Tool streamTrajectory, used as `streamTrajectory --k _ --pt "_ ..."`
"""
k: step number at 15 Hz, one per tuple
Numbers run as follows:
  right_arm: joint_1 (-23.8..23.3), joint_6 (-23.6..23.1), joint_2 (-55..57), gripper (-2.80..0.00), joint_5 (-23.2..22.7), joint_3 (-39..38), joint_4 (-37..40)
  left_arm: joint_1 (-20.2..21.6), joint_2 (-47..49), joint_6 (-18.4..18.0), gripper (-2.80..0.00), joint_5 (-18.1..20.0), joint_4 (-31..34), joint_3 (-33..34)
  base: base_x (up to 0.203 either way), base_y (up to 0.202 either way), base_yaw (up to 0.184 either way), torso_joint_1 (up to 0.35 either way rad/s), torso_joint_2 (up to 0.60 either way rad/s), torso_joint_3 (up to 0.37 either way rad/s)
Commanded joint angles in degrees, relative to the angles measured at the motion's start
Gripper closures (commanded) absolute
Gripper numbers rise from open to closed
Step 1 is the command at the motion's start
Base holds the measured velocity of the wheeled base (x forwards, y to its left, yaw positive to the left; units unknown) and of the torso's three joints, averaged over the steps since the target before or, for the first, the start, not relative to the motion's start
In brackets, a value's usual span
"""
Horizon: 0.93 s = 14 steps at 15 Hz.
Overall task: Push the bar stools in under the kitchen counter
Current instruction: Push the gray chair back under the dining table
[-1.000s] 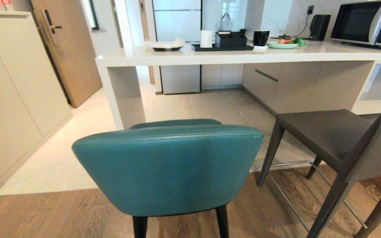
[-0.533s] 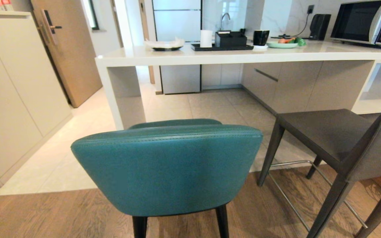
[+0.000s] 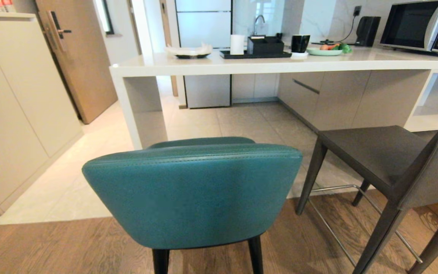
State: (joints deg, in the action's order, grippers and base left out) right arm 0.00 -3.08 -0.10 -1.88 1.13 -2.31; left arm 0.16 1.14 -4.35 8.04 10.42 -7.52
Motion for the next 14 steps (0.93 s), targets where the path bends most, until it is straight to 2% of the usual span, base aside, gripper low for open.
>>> streamTrajectory --k 1,7,8,9,10,11,12,13,14 --pt "0.0 -0.5 0.0 0.00 0.0 -1.3 1.8 -0.1 -1.1 0.5 0.00 -0.6 -5.1 3.4 0.000 0.000 0.000 0.000 0.00 0.000" --pt "0.0 0.9 0.1 0.00 1.6 -1.3 3.0 -0.1 -1.1 3.6 0.00 -2.7 -5.1 3.7 0.000 0.000 0.000 0.000 0.00 0.000" --pt "0.0 0.8 0.0 0.00 1.6 -1.3 3.0 -0.1 -1.1 6.7 0.00 -3.6 -5.8 4.3 0.000 0.000 0.000 0.000 0.00 0.000" --pt "0.0 0.9 0.0 0.00 1.6 -1.3 3.0 0.0 -1.1 12.2 0.00 -6.1 -9.0 5.7 0.000 0.000 0.000 0.000 0.00 0.000" --pt "0.0 0.9 0.0 0.00 1.6 -1.3 3.0 0.0 -1.1 15.2 0.00 -7.4 -13.1 7.3 0.000 0.000 0.000 0.000 0.00 0.000" --pt "0.0 0.7 0.1 0.00 1.5 -1.3 3.0 0.0 -1.1 14.5 0.00 -7.6 -13.6 7.6 0.000 0.000 0.000 0.000 0.00 0.000" --pt "0.0 0.5 0.0 0.00 1.5 -1.2 3.0 0.0 -1.0 9.3 0.00 -7.1 -13.2 7.3 0.000 0.000 0.000 0.000 0.00 0.000" --pt "0.0 0.4 0.0 0.00 1.5 -1.3 3.0 0.0 -0.8 4.4 0.00 -4.2 -12.0 6.7 0.000 0.000 0.000 0.000 0.00 0.000" --pt "0.0 0.6 0.0 0.00 1.5 -1.3 3.0 0.0 0.1 2.5 0.00 -3.0 -11.0 6.2 0.000 0.000 0.000 0.000 0.00 0.000"
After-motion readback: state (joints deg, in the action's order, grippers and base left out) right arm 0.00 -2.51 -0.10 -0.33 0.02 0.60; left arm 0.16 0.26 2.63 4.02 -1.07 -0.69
